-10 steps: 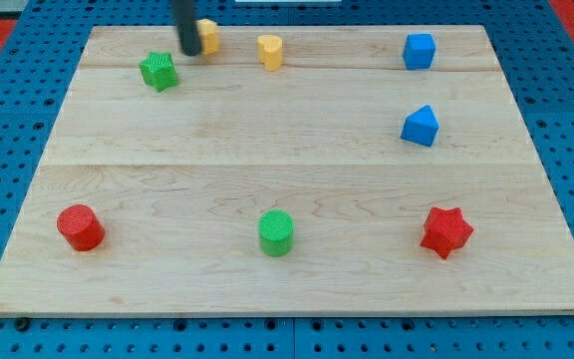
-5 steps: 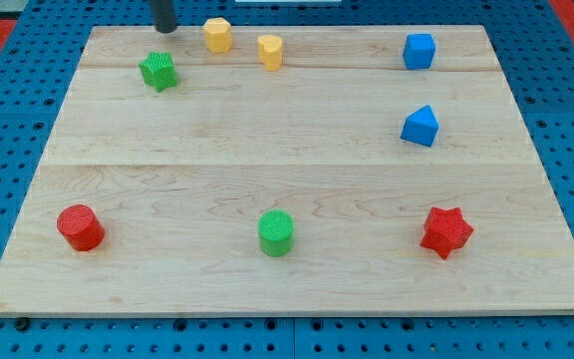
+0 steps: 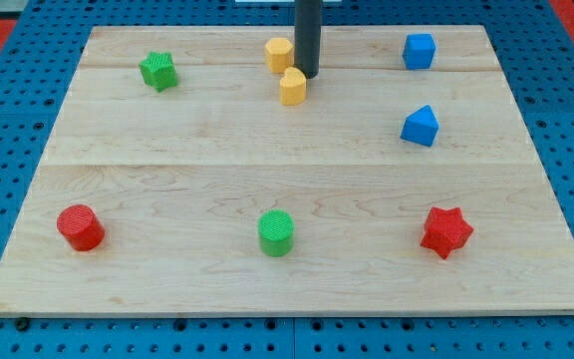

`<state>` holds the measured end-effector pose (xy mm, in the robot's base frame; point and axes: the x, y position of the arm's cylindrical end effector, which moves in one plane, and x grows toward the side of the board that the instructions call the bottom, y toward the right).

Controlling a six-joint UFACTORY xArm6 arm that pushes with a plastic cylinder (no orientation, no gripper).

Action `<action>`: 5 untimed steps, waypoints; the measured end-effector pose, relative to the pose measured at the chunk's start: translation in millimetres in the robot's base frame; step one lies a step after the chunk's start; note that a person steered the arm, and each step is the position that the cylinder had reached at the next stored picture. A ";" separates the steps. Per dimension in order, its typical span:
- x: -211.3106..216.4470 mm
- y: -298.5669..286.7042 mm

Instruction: Place the yellow hexagon close to yellow heart

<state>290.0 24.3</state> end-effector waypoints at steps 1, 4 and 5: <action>27.3 10.7; -3.7 27.1; 0.2 -52.6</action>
